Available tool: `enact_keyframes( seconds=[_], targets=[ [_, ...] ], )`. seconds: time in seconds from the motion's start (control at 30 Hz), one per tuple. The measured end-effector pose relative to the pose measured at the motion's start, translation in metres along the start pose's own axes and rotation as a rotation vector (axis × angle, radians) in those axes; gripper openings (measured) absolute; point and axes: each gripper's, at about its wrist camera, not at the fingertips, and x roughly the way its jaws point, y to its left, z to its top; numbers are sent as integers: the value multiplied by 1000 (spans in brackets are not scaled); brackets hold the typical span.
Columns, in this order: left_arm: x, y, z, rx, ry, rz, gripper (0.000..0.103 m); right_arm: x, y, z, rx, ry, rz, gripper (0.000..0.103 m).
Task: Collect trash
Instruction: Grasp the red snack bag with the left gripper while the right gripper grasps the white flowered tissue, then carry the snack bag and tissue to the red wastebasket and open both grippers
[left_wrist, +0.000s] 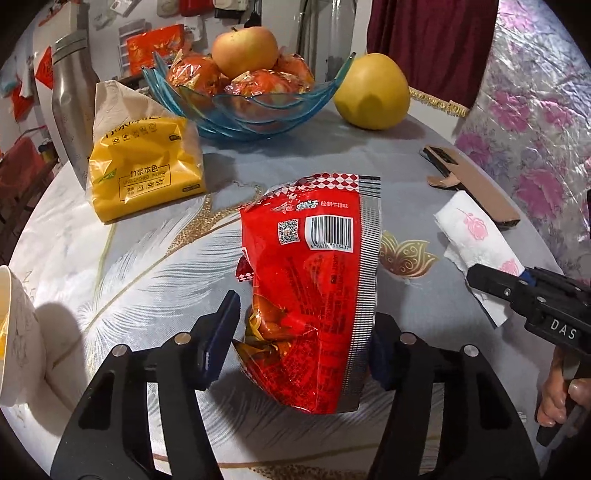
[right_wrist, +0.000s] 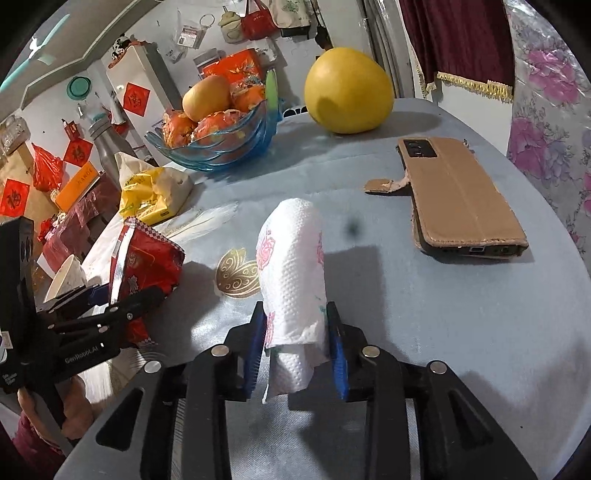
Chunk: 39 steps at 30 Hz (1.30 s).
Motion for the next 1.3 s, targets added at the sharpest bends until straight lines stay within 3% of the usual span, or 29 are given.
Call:
enact_keyframes(
  seconds=[0.07,0.1,0.13,0.17,0.43,0.57,0.8,1.0,1.13,1.3],
  targets=[
    [-1,-3,-1,9,2,-8,61,0,-2,0,8,2,9,32],
    [0,-5,-1,13,3,-9,61,0,-3,0,14,0,15,28],
    [0,-7,-2,19,5,-8,61,-1,-4,0,19,-5,22,15],
    [1,-9,-3,24,8,-5,61,-2,-4,0,21,-10,30,12],
    [3,-6,-3,10,16,-3,61,-7,-9,-1,48,-33,16,11],
    [-4,-6,-4,5,-3,-3,52,-19,-7,-5,51,-85,-21,11],
    [-49,-13,-11,2,-116,-1,52,-61,7,-46,71,-137,-33,11],
    [-90,-25,-38,26,-189,-22,52,-114,15,-84,94,-199,-50,11],
    [-110,-22,-61,-8,-205,-61,52,-142,24,-106,90,-221,-62,11],
    [-122,-19,-92,-25,-168,-41,52,-165,39,-135,51,-224,-85,12]
  ],
)
